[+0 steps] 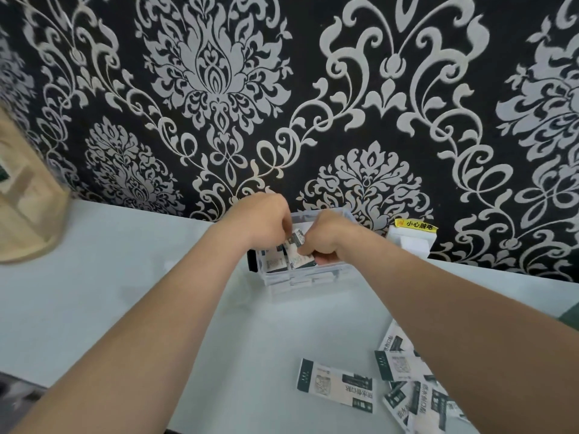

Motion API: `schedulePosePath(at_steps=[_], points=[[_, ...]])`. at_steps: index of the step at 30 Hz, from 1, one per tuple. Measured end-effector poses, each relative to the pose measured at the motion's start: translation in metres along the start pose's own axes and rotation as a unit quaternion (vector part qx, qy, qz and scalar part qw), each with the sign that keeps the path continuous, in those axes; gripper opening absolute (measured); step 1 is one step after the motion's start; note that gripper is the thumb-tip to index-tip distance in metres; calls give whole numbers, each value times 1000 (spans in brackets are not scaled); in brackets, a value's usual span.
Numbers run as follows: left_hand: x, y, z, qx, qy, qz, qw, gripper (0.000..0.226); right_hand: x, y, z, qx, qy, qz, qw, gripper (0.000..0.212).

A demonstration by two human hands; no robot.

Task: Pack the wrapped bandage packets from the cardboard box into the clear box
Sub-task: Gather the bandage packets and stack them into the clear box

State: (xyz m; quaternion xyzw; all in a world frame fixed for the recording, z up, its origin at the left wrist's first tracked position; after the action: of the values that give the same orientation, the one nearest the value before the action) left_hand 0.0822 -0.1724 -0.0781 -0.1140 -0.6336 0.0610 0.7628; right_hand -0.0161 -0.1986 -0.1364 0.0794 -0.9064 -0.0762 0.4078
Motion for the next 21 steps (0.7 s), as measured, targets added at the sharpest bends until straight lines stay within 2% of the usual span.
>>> schedulePosePath(at_steps=[3,5,7,10,13,16,18,20,21], points=[[-11,15,-7,-11,-14,-42,999,21,-3,0,-2,7,4,7,1000,23],[-14,19,-10,-17,-17,-47,999,20,-4,2,-6,22,24,19,999,16],[-14,20,-10,-24,-30,-39,998,19,-2,5,-13,52,75,42,995,4],[-12,20,-9,-25,-32,-24,999,20,4,8,-20,89,143,81,982,15],[-2,21,-9,-9,-12,7,1000,25,6,12,-23,109,166,94,976,10],[27,30,5,8,40,61,997,33,19,16,-26,124,158,126,971,18],[46,44,29,9,118,73,990,32,38,26,-30,142,136,153,968,19],[49,63,63,-19,169,36,985,28,57,41,-30,168,94,153,969,8],[40,74,80,-40,160,1,986,26,66,50,-28,182,71,143,970,13]])
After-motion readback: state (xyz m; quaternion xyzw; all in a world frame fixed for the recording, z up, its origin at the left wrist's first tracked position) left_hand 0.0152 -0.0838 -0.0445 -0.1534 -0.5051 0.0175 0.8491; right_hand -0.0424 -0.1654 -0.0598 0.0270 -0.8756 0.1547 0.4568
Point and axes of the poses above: each hand's wrist, its own y-axis away from the middle knuckle, its own x-axis out of the back of the hand, z = x × y, the point moved 10 cm from there along -y, towards the middle knuckle, and after that the axes turned 15 degrees about z, right-handed, at the moved point
